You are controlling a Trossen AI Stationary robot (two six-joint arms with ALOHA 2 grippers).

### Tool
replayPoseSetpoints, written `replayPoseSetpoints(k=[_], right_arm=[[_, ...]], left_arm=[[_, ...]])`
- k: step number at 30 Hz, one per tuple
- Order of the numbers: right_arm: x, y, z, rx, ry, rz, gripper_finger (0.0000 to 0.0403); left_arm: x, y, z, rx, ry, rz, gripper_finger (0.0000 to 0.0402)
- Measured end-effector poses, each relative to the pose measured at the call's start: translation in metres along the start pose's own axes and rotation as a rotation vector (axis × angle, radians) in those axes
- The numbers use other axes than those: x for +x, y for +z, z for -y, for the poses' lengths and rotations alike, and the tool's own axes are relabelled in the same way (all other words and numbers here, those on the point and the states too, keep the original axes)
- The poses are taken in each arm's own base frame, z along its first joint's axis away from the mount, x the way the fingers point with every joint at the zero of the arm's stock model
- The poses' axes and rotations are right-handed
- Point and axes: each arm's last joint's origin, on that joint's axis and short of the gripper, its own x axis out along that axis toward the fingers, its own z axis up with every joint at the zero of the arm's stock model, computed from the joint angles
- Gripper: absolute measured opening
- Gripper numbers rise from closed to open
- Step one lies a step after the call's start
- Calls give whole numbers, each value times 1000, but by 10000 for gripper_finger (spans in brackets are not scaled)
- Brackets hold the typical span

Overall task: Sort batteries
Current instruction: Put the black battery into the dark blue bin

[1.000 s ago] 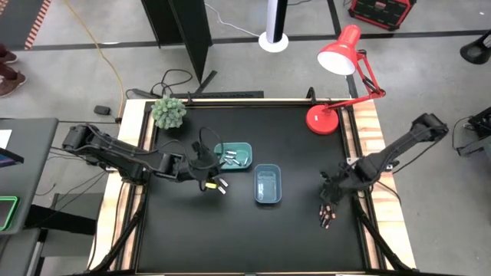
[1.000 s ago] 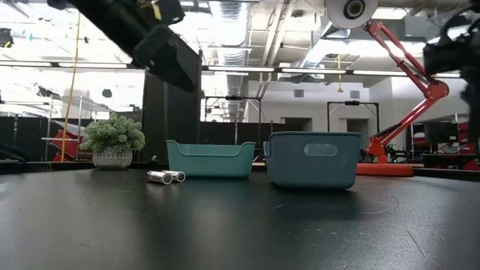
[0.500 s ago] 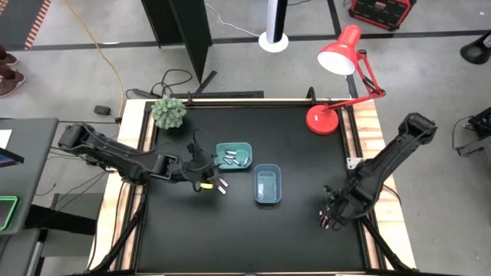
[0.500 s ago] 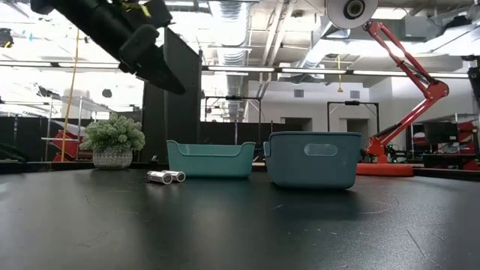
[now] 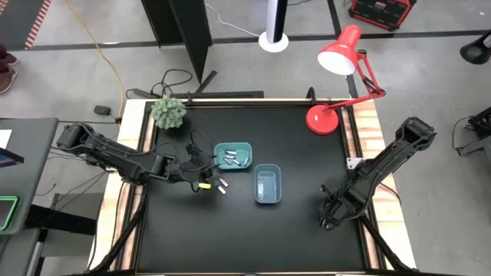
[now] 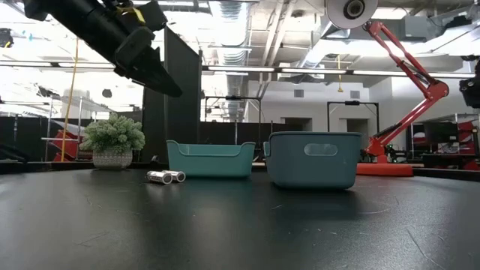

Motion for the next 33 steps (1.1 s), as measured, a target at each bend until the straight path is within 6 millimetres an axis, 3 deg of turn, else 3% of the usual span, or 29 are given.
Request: replayPoseSetpoints(k=[16,33], right_arm=[[13,1,-10,16,-21,2,150],[14,1,-9,0,-32,4,127]], left_arm=[[0,-1,0,8,2,-9,144],[0,-1,0,7,1,-8,144]])
